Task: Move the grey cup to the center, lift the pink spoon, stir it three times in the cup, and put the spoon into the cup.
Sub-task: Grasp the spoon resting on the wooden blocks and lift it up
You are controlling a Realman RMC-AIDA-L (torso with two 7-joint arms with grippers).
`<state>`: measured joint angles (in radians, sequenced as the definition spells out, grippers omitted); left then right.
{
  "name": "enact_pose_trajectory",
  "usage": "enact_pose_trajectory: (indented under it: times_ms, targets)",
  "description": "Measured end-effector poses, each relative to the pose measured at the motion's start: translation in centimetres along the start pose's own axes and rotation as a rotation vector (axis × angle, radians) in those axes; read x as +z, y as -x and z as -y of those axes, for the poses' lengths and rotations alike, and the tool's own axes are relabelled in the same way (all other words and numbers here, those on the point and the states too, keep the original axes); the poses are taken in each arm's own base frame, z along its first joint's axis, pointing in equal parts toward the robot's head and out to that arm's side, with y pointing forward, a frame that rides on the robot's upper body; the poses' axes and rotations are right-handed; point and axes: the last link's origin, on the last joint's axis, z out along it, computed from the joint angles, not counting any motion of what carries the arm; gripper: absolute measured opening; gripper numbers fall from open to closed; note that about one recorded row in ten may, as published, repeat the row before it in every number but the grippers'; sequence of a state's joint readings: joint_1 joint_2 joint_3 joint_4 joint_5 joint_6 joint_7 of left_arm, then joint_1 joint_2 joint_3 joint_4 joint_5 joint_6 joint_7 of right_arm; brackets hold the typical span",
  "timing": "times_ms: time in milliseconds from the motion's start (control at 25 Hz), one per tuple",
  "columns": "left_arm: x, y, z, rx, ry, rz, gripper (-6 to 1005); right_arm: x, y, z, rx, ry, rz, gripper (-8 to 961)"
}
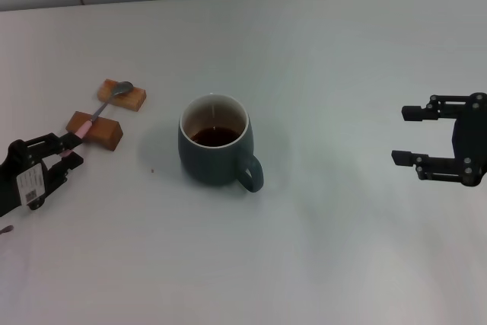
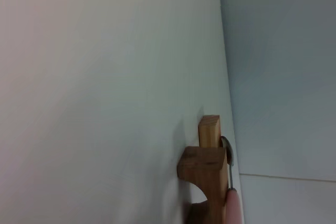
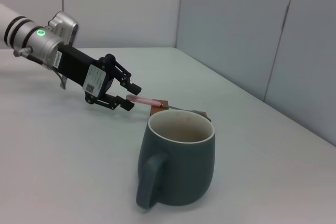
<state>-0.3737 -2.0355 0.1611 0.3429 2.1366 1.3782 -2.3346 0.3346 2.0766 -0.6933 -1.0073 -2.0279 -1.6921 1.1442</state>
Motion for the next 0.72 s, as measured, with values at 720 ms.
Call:
enact_pose_trajectory:
  times_ms: [720]
  targets:
    - [0.24,-0.2,0.11,-0.005,-0.009,-0.018,331,-0.19,-0.04,0.02,0.003,-0.008,0.002,649]
